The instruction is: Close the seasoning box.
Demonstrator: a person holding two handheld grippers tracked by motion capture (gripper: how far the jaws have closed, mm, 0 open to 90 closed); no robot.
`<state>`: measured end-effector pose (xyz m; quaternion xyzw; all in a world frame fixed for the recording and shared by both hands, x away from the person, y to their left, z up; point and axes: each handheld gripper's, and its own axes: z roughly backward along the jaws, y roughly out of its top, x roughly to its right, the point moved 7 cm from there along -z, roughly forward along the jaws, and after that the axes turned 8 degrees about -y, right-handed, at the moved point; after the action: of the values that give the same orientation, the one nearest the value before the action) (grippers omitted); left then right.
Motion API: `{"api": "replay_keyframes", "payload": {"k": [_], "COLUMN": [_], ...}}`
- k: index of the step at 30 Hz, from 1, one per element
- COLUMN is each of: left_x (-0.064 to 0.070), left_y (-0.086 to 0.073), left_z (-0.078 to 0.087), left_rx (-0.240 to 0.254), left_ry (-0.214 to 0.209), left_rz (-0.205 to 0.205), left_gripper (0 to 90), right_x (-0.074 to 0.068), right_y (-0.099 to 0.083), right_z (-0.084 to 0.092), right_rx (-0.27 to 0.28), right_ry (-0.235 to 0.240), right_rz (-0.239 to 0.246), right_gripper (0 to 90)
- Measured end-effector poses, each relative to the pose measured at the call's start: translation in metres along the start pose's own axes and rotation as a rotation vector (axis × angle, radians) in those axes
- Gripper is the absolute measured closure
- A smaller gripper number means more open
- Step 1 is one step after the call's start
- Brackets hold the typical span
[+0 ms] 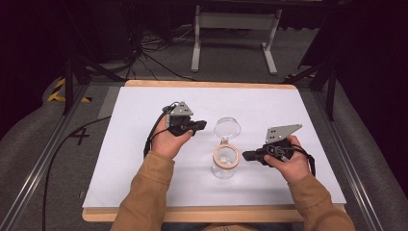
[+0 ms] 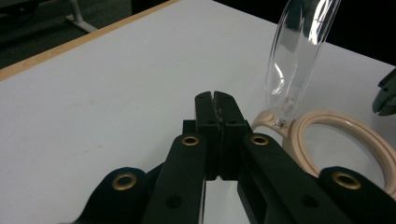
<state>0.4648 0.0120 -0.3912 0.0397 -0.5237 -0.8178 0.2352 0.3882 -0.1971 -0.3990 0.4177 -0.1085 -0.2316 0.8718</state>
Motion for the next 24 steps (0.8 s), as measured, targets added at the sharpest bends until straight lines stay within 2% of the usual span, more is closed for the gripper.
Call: {"api": "replay_keyframes", "payload": {"k": [3,4,5,8,11,18,21,24], "left_x": [0.003,0.005,0.005,0.007,0.008,0.016,0.018,0.019], "left_y": [0.001,0.002,0.002,0.002,0.003,0.007,0.008,0.008], "left_z": [-0.003,-0.005,-0.005,-0.006,-0.006,-0.005,-0.005,-0.003], "left_rx": [-0.007,0.002,-0.011,-0.005,0.005,0.007,-0.003,0.004], "left_ry": [0.000,0.000,0.003,0.001,-0.006,-0.036,-0.031,-0.047], "left_rz": [-0.025,-0.022,-0.029,-0.034,-0.032,-0.091,-0.094,-0.097], "left_gripper": [89.6,89.5,89.5,89.3,89.2,89.2,89.3,89.3], "right_x": [-0.004,-0.005,-0.004,-0.004,-0.004,-0.006,-0.007,-0.006], "right_y": [0.007,0.008,0.009,0.010,0.010,0.012,0.012,0.013], "right_z": [-0.001,-0.001,-0.002,-0.005,-0.006,-0.009,-0.008,-0.007], "right_rx": [0.063,0.081,0.096,0.124,0.127,0.139,0.142,0.148], "right_ry": [-0.002,-0.003,-0.005,-0.012,-0.017,-0.010,-0.004,0.001], "right_rz": [-0.032,-0.042,-0.058,-0.072,-0.076,-0.069,-0.075,-0.079], "right_gripper": [90.0,90.0,90.0,90.0,90.0,90.0,90.0,90.0]}}
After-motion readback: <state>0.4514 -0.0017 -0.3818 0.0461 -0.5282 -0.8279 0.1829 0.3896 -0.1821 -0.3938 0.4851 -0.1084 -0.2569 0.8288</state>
